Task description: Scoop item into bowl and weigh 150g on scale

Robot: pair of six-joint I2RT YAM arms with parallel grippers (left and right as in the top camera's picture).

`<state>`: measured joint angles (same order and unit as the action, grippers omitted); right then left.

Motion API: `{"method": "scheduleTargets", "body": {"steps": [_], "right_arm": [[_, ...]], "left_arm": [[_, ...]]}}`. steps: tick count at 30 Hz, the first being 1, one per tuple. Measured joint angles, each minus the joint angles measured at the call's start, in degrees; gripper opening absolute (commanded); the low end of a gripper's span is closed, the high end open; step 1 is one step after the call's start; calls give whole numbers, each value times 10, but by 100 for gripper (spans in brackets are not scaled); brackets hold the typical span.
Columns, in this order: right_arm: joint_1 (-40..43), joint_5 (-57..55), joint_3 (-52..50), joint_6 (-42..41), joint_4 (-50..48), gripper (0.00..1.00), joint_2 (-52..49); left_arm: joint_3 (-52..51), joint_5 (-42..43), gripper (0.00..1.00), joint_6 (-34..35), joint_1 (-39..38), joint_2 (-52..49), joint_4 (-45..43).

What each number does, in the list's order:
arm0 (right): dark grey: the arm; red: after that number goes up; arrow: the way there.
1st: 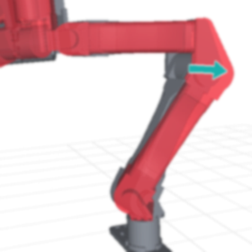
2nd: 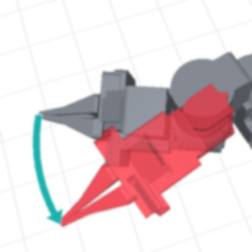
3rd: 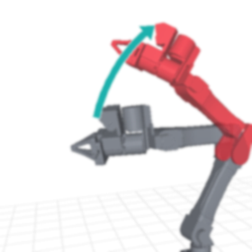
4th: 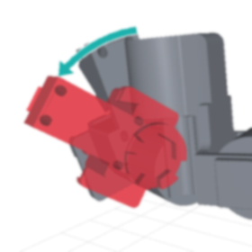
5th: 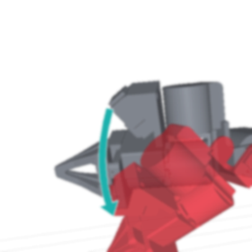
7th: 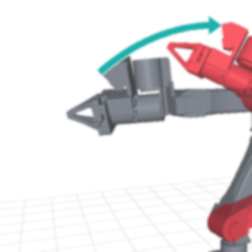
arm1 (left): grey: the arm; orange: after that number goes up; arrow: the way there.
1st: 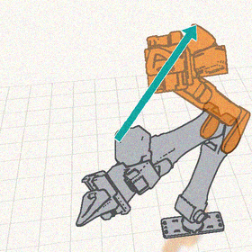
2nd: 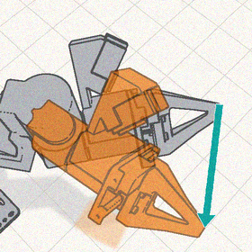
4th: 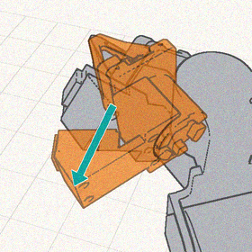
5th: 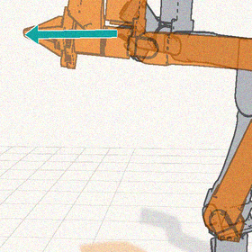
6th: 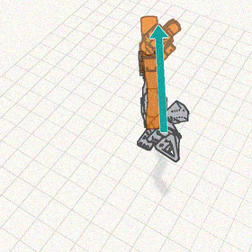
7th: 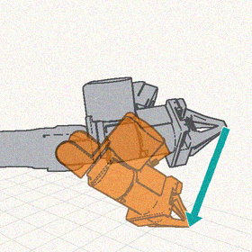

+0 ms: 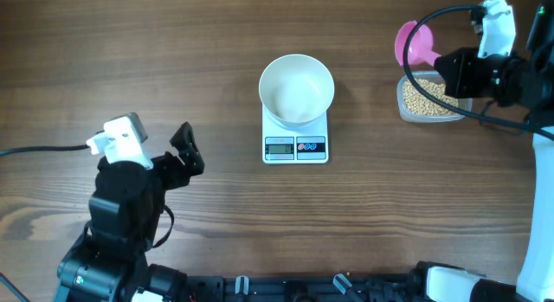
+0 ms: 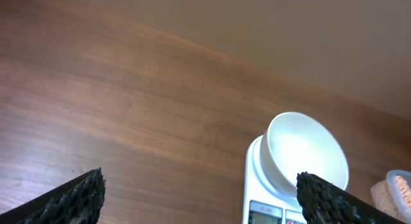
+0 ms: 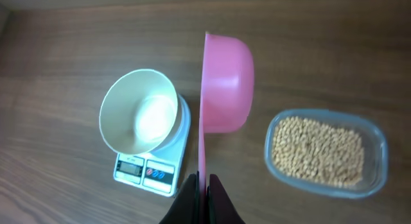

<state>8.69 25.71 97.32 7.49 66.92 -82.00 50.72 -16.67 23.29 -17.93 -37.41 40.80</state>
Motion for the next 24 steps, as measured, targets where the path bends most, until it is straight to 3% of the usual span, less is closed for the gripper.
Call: {"method": "scheduleTargets", "body": {"steps": [4,10,15,24], "right_arm": [[0,0,-1,17,-59,4,0],[0,-50,-1,19,-70,4,-2],[0,-138,-1,19,-75,4,-35],[0,-159,-2,1,-132,4,-58]], "left_arm": [[0,0,100,-1,0,-3,43],[0,0,100,-1,0,-3,97],[0,0,100,-1,0,-3,101],[0,0,100,-1,0,-3,102]]}}
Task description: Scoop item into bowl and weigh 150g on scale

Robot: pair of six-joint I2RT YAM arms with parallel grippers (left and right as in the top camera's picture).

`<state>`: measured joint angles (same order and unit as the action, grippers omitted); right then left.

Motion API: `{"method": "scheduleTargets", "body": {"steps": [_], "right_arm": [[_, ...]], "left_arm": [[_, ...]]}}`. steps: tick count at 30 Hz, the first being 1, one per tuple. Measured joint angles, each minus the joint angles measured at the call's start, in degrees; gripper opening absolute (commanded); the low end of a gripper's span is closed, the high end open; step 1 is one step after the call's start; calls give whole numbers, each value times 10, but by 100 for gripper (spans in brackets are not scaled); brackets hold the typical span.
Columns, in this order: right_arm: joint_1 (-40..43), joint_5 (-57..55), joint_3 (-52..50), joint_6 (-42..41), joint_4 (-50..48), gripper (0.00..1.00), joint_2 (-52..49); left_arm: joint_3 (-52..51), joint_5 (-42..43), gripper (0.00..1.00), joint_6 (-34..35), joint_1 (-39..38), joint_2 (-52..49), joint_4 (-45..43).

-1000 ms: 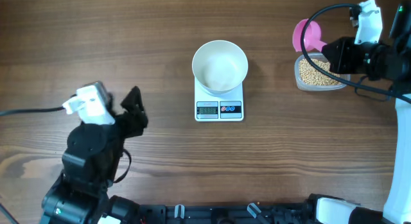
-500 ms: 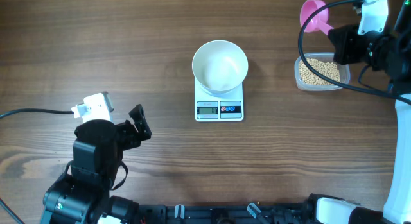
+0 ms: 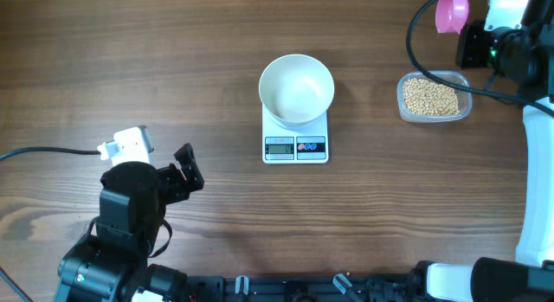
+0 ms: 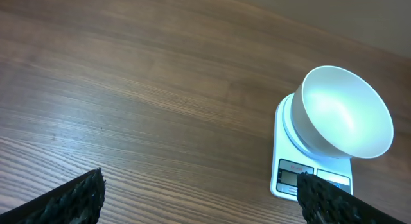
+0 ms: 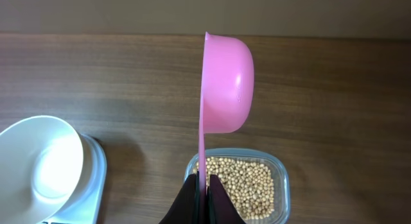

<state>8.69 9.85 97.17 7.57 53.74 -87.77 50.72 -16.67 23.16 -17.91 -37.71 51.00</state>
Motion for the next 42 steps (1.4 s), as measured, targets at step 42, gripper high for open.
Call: {"method": "scheduleTargets", "body": {"steps": [42], "right_arm": [[0,40,0,-1,-10,4,-13]], "left_arm": [[0,0,100,0,0,0,0]]}}
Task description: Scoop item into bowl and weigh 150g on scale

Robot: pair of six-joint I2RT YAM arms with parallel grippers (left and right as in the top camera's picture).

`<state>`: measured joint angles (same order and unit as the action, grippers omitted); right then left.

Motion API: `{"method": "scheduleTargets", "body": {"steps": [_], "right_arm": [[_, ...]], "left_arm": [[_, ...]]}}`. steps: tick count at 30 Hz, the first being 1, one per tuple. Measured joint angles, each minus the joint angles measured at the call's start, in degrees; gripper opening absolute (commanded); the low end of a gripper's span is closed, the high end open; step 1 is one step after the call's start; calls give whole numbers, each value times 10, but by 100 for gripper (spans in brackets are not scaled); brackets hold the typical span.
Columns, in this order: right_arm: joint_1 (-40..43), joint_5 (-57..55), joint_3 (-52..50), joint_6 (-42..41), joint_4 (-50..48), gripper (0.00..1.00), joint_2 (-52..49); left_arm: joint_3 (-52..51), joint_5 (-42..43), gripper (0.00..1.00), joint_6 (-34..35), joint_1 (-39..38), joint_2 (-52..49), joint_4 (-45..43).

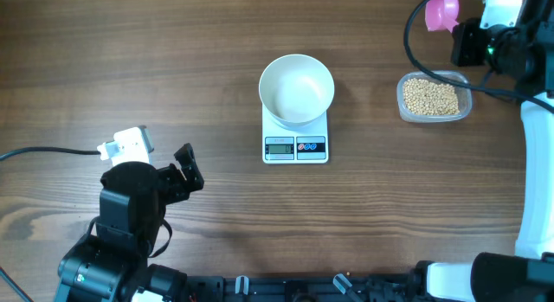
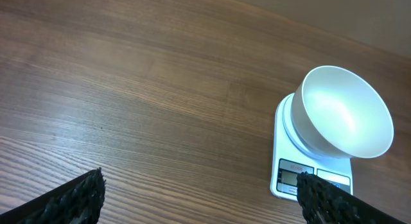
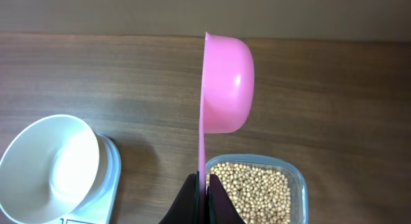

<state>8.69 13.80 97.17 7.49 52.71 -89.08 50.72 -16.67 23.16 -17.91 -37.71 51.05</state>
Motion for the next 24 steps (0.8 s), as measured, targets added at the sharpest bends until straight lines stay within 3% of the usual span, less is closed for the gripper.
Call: {"method": "scheduleTargets", "body": {"steps": [24], "right_arm": [[0,23,0,-27,-47,4,-14]], "left_arm": [[0,0,100,0,0,0,0]]}}
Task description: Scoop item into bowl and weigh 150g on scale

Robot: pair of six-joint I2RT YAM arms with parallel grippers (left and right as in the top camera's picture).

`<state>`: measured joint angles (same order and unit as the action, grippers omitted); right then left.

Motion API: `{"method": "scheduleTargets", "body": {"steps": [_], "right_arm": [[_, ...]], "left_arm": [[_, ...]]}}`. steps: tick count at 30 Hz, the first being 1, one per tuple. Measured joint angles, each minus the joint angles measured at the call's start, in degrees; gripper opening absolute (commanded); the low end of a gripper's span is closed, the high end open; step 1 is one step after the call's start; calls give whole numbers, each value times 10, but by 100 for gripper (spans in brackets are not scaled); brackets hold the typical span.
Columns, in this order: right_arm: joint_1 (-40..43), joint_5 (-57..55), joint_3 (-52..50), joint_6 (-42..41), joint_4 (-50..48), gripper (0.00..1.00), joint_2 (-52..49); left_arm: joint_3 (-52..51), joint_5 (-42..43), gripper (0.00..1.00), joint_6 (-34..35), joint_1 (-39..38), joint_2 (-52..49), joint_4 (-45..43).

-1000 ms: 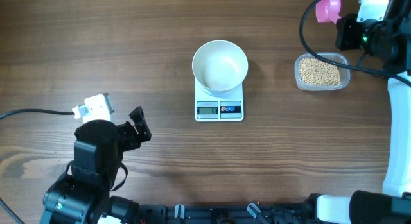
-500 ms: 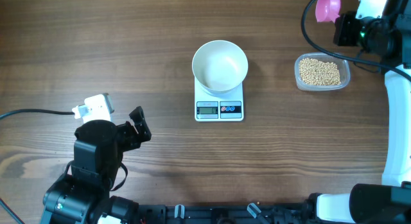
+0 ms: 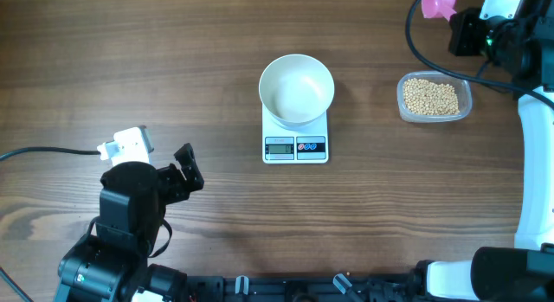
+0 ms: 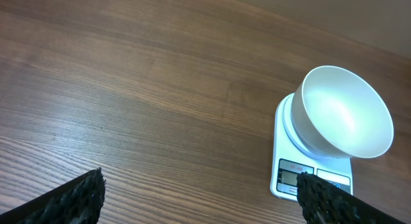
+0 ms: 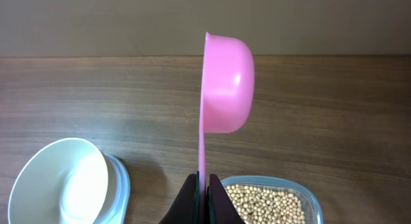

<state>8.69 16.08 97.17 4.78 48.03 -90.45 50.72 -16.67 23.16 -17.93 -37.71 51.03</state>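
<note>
A white bowl (image 3: 297, 88) stands empty on a white digital scale (image 3: 295, 146) at the table's middle. To its right lies a clear container of beans (image 3: 434, 98). My right gripper (image 5: 201, 185) is shut on the handle of a pink scoop (image 5: 226, 83), held on edge high above the table at the far right corner (image 3: 437, 3). In the right wrist view the bowl (image 5: 58, 182) and the beans (image 5: 270, 201) lie below the scoop. My left gripper (image 4: 199, 192) hangs open over bare table at the front left, the bowl (image 4: 340, 121) ahead of it.
The left arm's base (image 3: 121, 224) and its cable (image 3: 43, 151) occupy the front left. The right arm's black cable (image 3: 424, 34) loops over the far right corner. The wood table's far edge (image 5: 205, 55) runs just behind the scoop.
My right gripper with the pink scoop has shifted slightly farther back and left toward the table's far edge. The left arm, bowl, scale and beans are unchanged.
First the right gripper held the scoop just above the bean container, and the left gripper was tilted up. Then the scoop was raised to the far right corner and the left wrist looked down at the scale. Since then the scoop has edged left and back.
</note>
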Motion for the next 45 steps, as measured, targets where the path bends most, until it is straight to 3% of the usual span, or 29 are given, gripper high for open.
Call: {"method": "scheduleTargets", "body": {"steps": [24,28,35,38,45], "right_arm": [[0,-30,0,5,-29,4,0],[0,42,0,3,-31,4,0],[0,94,0,-100,2,4,0],[0,94,0,-78,4,4,0],[0,94,0,61,26,4,-1]], "left_arm": [[0,0,100,0,0,0,0],[0,0,100,0,0,0,0],[0,0,100,0,0,0,0],[0,0,100,0,0,0,0],[0,0,100,0,0,0,0]]}}
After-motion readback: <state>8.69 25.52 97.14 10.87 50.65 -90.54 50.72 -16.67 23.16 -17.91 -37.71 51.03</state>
